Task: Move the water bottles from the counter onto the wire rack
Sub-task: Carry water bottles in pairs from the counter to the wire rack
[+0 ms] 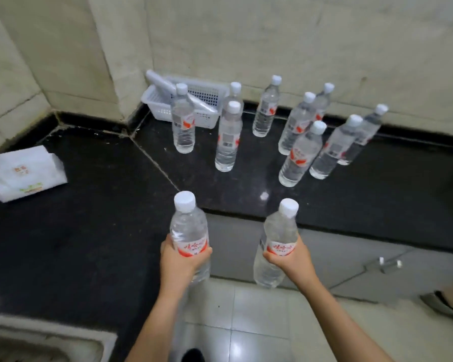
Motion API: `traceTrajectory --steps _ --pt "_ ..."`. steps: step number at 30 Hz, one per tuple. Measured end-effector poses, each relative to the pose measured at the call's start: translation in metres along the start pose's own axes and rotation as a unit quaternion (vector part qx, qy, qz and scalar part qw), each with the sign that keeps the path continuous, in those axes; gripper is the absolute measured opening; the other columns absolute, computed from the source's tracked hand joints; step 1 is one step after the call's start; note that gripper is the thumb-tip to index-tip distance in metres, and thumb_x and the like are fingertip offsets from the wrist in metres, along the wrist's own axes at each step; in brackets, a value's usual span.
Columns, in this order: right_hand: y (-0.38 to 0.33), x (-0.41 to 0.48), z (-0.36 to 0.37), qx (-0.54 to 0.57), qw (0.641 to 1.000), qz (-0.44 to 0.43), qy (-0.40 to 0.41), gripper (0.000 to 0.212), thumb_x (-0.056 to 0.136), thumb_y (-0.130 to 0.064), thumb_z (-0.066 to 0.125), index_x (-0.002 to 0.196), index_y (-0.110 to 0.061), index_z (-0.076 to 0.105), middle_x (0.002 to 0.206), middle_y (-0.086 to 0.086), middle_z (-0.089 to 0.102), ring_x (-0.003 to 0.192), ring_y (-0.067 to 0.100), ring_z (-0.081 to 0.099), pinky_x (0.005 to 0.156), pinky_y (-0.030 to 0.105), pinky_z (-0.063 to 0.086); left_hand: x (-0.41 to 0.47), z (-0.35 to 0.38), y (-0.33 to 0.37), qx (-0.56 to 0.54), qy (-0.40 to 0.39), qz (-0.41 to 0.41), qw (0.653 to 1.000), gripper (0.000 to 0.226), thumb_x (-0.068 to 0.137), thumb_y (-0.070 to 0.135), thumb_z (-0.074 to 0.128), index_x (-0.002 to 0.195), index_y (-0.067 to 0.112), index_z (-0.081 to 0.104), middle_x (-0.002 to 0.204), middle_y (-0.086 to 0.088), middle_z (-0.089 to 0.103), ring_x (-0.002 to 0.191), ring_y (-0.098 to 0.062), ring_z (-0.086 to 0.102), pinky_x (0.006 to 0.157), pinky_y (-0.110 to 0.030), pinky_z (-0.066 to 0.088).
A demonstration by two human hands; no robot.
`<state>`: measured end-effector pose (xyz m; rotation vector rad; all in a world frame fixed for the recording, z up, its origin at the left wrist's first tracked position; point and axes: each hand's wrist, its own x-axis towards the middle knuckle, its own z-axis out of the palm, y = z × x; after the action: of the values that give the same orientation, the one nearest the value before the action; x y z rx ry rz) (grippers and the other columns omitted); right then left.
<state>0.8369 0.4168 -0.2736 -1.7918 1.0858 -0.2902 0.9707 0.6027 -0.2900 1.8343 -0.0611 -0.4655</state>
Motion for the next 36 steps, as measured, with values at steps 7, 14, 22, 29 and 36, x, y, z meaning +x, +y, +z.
traceTrajectory --steps 7,14,22,29,36 --pt "0.06 -0.008 -0.155 0.058 0.99 0.018 0.128 0.053 0.062 -0.016 0.08 0.102 -0.02 0.046 0.094 0.001 0.062 0.091 0.022 0.06 0.076 0.029 0.043 -0.061 0.162 0.052 0.047 -0.118 0.073 0.989 0.066 0.048 0.019 0.086 0.107 0.008 0.057 0.107 -0.016 0.061 0.09 -0.027 0.064 0.082 -0.039 0.052" --pt "0.141 -0.032 -0.305 0.036 0.971 0.054 0.23 0.051 0.059 -0.021 0.081 0.098 -0.018 0.048 0.09 -0.002 0.06 0.093 0.024 0.061 0.078 0.03 0.045 -0.148 0.313 0.079 0.036 -0.217 0.134 0.966 0.078 0.041 0.029 0.085 0.111 0.013 0.055 0.112 -0.016 0.06 0.095 -0.027 0.063 0.087 -0.04 0.05" --pt "0.203 -0.061 -0.434 0.079 0.932 0.087 0.344 0.063 0.049 -0.033 0.08 0.104 -0.02 0.054 0.099 -0.001 0.067 0.096 0.021 0.063 0.087 0.038 0.05 -0.212 0.446 0.113 0.034 -0.346 0.184 0.919 0.085 0.032 0.044 0.077 0.107 0.011 0.055 0.105 -0.012 0.064 0.088 -0.024 0.064 0.075 -0.033 0.051" --pt "0.239 -0.041 -0.532 0.08 0.909 0.107 0.395 0.074 0.037 -0.044 0.073 0.104 -0.021 0.055 0.099 -0.003 0.068 0.093 0.016 0.064 0.085 0.035 0.05 -0.232 0.582 0.15 -0.014 -0.382 0.173 0.908 0.08 0.038 0.038 0.08 0.111 0.019 0.054 0.108 -0.012 0.063 0.095 -0.027 0.064 0.085 -0.043 0.053" --pt "0.269 0.011 -0.642 0.036 0.898 0.156 0.409 0.064 0.042 -0.039 0.073 0.101 -0.021 0.055 0.098 -0.002 0.068 0.09 0.014 0.062 0.078 0.03 0.048 -0.247 0.741 0.175 -0.019 -0.441 0.156 0.883 0.076 0.034 0.045 0.077 0.104 0.025 0.056 0.106 -0.013 0.063 0.093 -0.028 0.064 0.086 -0.05 0.053"
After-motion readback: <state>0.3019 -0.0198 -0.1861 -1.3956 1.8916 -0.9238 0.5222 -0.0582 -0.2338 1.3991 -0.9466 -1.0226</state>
